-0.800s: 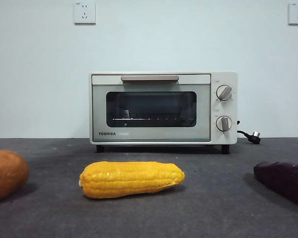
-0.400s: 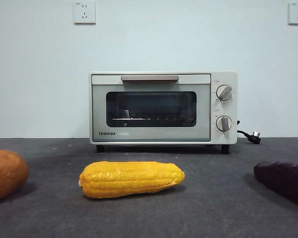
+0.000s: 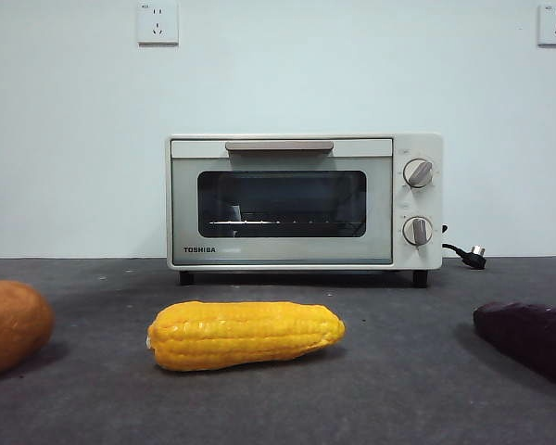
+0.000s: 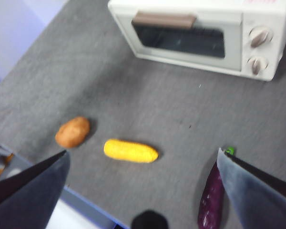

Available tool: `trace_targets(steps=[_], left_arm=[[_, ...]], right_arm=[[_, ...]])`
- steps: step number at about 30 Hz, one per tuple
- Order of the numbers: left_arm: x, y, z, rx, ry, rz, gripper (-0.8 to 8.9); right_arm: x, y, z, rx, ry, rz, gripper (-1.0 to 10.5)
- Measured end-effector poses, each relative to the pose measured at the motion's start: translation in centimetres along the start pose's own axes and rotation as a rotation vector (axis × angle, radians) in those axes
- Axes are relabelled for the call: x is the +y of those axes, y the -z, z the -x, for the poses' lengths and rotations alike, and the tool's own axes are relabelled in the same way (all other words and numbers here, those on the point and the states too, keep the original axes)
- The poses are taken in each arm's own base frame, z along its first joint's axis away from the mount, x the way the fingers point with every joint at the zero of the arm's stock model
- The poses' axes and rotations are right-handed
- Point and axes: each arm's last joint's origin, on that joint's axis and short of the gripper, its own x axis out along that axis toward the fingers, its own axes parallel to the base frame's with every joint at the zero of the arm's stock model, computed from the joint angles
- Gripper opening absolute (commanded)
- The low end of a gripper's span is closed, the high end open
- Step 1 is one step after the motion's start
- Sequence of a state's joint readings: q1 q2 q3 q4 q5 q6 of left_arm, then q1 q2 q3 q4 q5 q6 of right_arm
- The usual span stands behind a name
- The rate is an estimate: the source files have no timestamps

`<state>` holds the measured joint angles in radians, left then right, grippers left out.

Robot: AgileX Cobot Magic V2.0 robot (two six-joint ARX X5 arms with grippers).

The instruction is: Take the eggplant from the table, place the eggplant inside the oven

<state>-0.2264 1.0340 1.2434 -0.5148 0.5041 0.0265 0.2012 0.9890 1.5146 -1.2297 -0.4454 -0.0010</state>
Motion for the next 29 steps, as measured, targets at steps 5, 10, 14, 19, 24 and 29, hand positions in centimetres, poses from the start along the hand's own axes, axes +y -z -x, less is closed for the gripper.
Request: trace_targets(steps=[5, 10, 14, 19, 24, 29], left_arm=[[1.3, -0.2, -2.5, 0.005, 0.023, 0.003, -0.05], [3.1, -0.2, -6.2, 0.061, 0.036, 0.033, -0.06], [4.6, -0.2, -9.2, 0.107, 0.043, 0.044, -0.06], [6.1, -0.3, -12.6, 0.146, 0.054, 0.031, -0.06], [7.3, 0.2, -15.9, 0.184, 0.067, 0.029, -0.06], [7.8, 1.8, -18.9, 0.228, 0.072, 0.022, -0.06]], right_arm=[[0.2, 0.3, -0.5, 0.066, -0.025, 0.01, 5.4], [0.3, 0.2, -1.1, 0.092, -0.044, 0.019, 5.4], [0.2, 0.1, -1.3, 0.099, -0.044, 0.016, 5.4], [0.2, 0.1, -1.3, 0.099, -0.045, 0.024, 5.4], [0.2, 0.1, -1.3, 0.098, -0.045, 0.038, 5.4], [0.2, 0.1, -1.3, 0.099, -0.045, 0.056, 5.4]])
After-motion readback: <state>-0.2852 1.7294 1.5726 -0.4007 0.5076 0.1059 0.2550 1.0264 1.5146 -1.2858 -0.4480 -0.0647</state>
